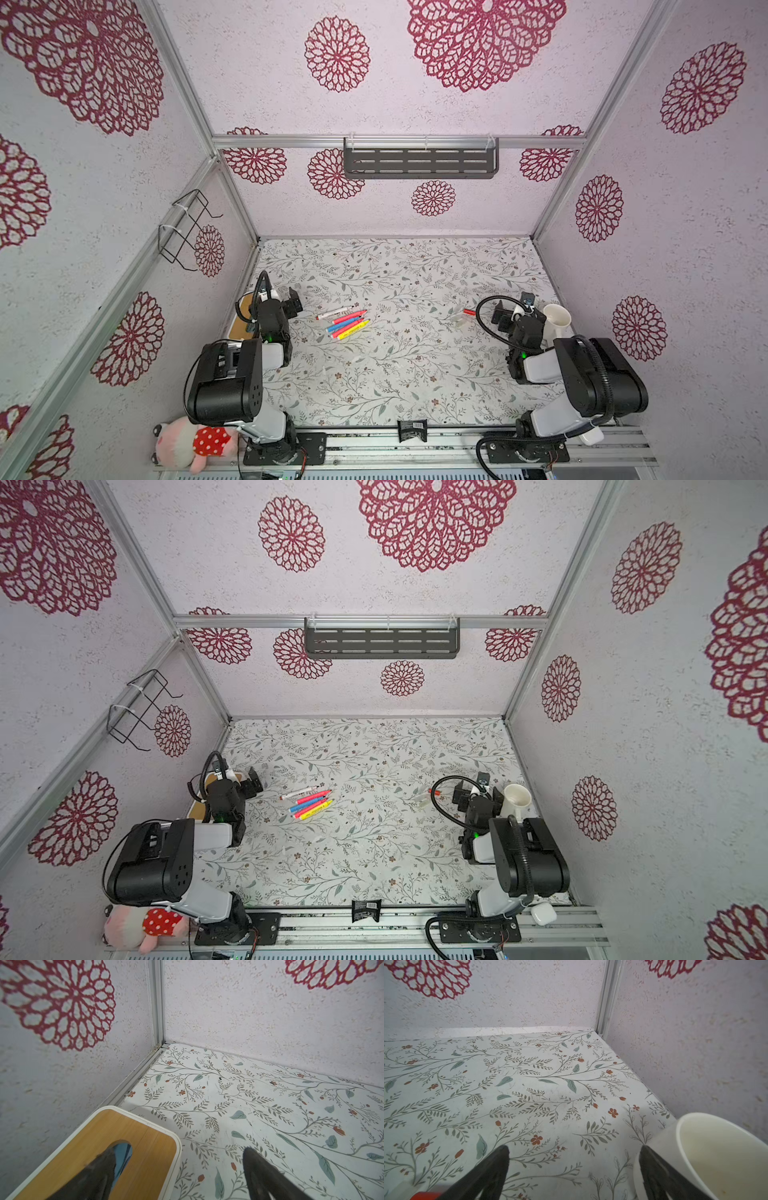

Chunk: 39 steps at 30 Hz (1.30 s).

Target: Insert the pens into the pen caps

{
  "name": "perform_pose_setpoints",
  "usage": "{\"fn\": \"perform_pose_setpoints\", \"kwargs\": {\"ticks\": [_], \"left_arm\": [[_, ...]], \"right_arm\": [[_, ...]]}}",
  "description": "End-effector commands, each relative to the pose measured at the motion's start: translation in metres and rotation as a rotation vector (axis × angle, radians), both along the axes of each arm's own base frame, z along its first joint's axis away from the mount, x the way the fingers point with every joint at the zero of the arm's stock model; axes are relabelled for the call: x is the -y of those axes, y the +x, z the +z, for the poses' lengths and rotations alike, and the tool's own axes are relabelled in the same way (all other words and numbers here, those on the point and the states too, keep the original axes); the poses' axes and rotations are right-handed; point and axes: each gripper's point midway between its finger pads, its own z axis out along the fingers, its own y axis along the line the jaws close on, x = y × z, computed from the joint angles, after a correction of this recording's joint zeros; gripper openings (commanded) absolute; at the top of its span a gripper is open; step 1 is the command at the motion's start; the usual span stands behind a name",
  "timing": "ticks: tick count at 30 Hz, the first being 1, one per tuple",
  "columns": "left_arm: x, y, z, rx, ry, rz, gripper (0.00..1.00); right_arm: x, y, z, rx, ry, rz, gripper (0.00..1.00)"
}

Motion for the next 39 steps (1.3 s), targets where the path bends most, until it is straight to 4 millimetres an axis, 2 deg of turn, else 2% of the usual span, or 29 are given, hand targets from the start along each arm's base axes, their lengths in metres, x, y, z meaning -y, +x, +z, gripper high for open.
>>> {"fn": "perform_pose_setpoints", "kwargs": {"ticks": [1, 34, 37, 39], "left_arm": [[0.001, 0.0, 0.004, 0.015, 0.005, -0.013, 0.97], [0.001, -0.001, 0.004, 0.012, 0.005, -0.01, 0.97], [-0.008, -0.008, 0.015, 0.037, 0.027, 0.08, 0.98], [-0.005, -0.009, 0.029, 0.013, 0.033, 0.09, 0.98]], "right_arm": [[-0.002, 0.003, 0.016, 0.059, 0.017, 0.004, 0.99], [-0.002, 0.002, 0.016, 0.058, 0.018, 0.006, 0.99], [-0.002, 0.002, 0.019, 0.067, 0.017, 0.006, 0.99], [-0.011, 0.0, 0.035, 0.081, -0.001, 0.053, 0.99]]}}
